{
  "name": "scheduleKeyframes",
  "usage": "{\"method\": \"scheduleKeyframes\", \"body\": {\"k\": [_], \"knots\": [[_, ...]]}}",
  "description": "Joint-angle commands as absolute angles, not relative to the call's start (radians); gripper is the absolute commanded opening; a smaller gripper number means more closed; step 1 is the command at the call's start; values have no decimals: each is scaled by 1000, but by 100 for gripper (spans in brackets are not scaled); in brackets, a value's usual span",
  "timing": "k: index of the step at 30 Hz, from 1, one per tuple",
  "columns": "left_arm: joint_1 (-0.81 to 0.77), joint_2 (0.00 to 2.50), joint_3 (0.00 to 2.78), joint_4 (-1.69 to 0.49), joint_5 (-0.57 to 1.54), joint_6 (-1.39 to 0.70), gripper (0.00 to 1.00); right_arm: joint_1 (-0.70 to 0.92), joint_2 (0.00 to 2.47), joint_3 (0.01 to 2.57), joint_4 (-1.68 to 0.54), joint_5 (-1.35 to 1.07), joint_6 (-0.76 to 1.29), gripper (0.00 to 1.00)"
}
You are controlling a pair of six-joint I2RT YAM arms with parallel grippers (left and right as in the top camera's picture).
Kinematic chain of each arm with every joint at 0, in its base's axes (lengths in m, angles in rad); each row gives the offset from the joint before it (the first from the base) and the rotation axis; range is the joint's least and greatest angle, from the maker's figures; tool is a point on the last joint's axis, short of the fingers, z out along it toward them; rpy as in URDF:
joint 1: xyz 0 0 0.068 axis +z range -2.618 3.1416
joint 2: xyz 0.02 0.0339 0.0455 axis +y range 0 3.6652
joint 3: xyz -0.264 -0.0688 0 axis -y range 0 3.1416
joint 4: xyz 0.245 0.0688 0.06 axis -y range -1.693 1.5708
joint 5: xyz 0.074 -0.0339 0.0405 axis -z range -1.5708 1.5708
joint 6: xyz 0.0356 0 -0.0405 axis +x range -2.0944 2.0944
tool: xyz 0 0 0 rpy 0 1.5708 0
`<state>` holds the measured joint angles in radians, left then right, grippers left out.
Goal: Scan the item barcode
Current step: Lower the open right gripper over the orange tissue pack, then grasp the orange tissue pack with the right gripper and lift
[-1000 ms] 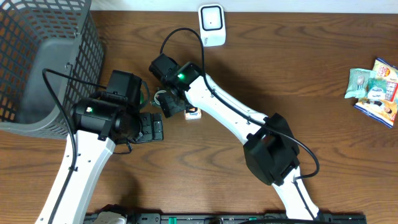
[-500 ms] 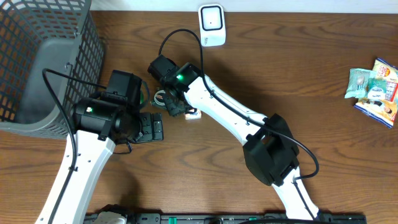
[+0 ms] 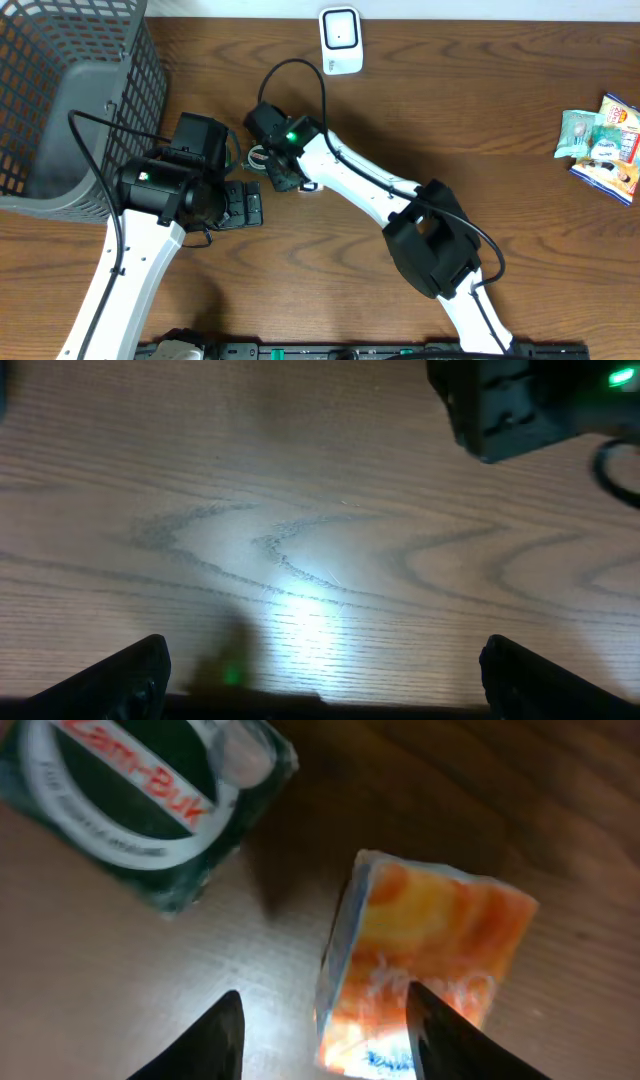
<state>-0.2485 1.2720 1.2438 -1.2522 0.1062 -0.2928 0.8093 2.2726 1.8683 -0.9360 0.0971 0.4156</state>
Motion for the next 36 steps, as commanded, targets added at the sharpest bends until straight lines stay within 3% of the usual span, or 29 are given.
{"method": "scheduleKeyframes", "body": {"k": [1, 7, 9, 12, 15, 25, 36], "knots": [[-245, 1274, 1245, -1255, 115, -301, 97, 813, 2277, 1779, -871, 134, 410, 47], [-245, 1274, 1245, -1254, 115, -301, 98, 803, 2277, 1723, -875, 268, 408, 46], [-245, 1274, 1245, -1255, 115, -301, 98, 794, 2277, 1721, -879, 267, 395, 36], [-245, 1274, 1245, -1255, 115, -301, 98, 781, 2277, 1722, -891, 266, 395, 11], [-245, 1274, 1245, -1255, 115, -301, 98, 764, 2275, 1736, -910, 237, 395, 1], [-245, 1274, 1245, -1255, 115, -301, 98, 611, 2195, 1858, -1015, -231, 271, 1], [-245, 1274, 1245, -1254, 115, -301, 98, 406, 2186, 1750, -1064, -784, 38, 1]]}}
